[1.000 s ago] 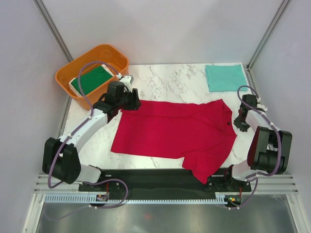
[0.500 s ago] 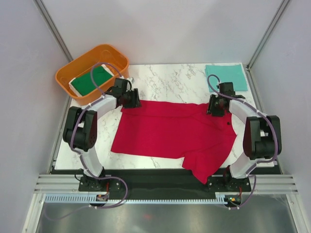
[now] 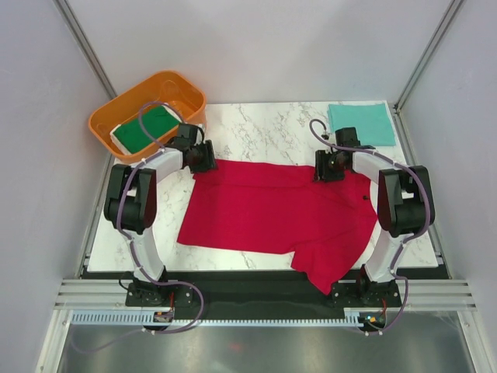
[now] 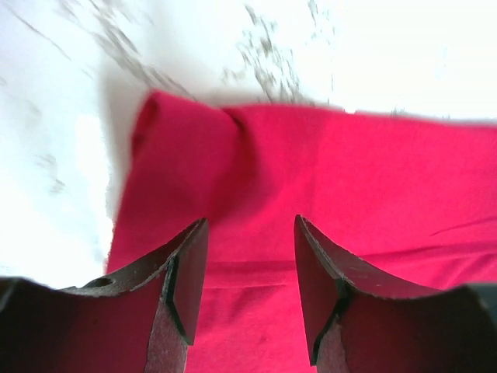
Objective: Fold and stack the t-shirts
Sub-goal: Fold the tshirt
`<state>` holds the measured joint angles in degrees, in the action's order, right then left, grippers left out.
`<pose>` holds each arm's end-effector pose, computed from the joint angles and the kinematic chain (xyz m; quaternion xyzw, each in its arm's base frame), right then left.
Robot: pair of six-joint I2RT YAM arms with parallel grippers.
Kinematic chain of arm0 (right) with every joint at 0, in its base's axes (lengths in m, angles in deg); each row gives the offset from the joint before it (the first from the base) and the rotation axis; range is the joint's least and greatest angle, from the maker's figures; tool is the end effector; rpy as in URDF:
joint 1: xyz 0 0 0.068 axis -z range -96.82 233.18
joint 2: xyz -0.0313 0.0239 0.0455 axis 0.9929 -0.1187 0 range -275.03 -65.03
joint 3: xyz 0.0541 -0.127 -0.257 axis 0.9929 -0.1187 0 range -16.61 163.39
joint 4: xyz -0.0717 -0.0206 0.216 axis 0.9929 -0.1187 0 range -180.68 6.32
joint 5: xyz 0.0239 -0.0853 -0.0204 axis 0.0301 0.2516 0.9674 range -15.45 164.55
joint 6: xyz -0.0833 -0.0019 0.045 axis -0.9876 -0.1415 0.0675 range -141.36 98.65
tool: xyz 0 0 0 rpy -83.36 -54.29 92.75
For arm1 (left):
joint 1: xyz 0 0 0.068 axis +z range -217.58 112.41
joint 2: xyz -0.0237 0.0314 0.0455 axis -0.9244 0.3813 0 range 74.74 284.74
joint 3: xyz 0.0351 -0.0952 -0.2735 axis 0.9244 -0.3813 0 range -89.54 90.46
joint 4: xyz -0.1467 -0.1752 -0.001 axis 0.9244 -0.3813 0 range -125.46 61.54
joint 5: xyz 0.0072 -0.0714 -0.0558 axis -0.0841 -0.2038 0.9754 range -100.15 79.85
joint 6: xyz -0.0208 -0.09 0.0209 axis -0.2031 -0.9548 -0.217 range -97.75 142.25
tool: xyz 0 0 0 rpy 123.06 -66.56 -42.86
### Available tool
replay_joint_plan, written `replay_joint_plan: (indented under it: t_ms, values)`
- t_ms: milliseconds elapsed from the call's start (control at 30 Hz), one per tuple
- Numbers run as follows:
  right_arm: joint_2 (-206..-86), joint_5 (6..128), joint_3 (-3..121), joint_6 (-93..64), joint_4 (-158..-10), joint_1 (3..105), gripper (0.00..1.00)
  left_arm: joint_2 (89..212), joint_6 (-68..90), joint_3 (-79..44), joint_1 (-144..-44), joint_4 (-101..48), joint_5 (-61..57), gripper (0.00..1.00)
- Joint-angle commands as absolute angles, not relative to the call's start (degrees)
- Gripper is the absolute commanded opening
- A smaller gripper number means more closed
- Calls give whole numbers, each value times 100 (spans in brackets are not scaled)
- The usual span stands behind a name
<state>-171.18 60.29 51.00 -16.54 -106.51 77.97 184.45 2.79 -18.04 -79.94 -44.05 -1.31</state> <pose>0.3718 0.0551 0.1645 -0.0340 0.9613 0.1413 0.2339 0.3987 -0.1007 0.1700 -0.0348 0.9474 -0.1553 0.2778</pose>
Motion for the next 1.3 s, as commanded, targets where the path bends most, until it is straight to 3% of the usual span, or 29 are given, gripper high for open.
replay_joint_plan:
  t_ms: [0, 200, 367, 533, 867, 1000, 1033, 1133, 1267]
  values:
    - [-17217, 5846, 5352, -2021, -10503, 7747, 55, 18293, 256, -1292, -7910, -4349, -120, 55]
    - [-17349, 6031, 5493, -2021, -10486, 7738, 52, 18407, 774, -983, -7901, -4392, -250, 53]
    - [-17296, 6224, 5484, -1986, -10460, 7738, 51, 18539, 1310, -886, -7901, -4682, -883, 45]
    - [-17235, 6409, 5458, -1969, -10389, 7729, 50, 18749, 1636, -781, -7901, -4762, -1418, 45]
    - [-17305, 6488, 5326, -1969, -10284, 7738, 49, 19154, 1689, -420, -7875, -4753, -1209, 44]
    - [-17357, 6549, 5343, -1969, -10266, 7738, 48, 19216, 1672, -385, -7848, -4753, -1322, 33]
    - [-17366, 6584, 5335, -1969, -10257, 7729, 47, 19207, 1654, -385, -7840, -4753, -1436, 19]
    - [-17384, 6664, 5317, -1977, -10249, 7738, 46, 19216, 1575, -359, -7813, -4753, -1499, 2]
    - [-17419, 6769, 5308, -1977, -10257, 7738, 45, 19277, 1400, -332, -7743, -4771, -1437, 2]
